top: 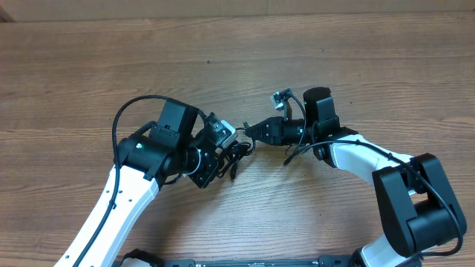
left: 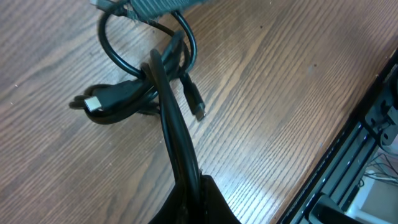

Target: Untangle cables

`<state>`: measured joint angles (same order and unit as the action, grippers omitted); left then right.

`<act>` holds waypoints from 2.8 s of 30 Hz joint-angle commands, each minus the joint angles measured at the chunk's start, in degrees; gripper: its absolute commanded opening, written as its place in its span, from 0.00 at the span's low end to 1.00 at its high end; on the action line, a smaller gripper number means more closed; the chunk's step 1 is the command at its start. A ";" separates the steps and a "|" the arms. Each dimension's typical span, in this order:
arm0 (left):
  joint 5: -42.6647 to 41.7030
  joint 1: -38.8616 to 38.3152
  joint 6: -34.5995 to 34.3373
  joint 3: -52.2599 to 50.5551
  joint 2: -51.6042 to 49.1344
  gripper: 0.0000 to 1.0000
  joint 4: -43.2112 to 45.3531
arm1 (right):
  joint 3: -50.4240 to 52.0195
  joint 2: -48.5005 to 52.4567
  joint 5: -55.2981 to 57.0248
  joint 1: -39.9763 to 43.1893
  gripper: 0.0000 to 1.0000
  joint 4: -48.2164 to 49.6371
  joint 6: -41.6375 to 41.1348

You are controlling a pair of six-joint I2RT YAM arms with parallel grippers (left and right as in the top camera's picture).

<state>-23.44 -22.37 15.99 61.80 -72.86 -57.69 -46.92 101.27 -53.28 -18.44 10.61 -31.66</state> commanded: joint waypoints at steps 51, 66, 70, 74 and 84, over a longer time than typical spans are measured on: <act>-3.41 0.22 9.27 -0.96 0.87 0.04 14.40 | -0.31 0.44 -7.26 1.05 0.71 -11.93 27.47; -7.69 0.22 8.07 -0.96 0.87 0.04 14.69 | -0.31 0.44 -7.23 0.39 0.53 -13.62 27.50; -7.72 0.22 7.06 -0.96 0.85 0.04 14.67 | -0.31 0.44 -7.26 0.37 0.39 -13.90 27.47; -7.72 0.22 5.77 -0.96 0.87 0.04 14.71 | -0.31 0.44 -7.26 0.37 0.09 -13.92 27.43; -7.72 0.22 4.15 -0.96 0.85 0.04 11.02 | -0.31 0.44 3.15 0.39 0.04 -13.88 13.66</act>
<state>-29.21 -22.37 21.08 61.08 -72.86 -45.89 -46.92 101.45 -56.38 -17.78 -3.64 -10.33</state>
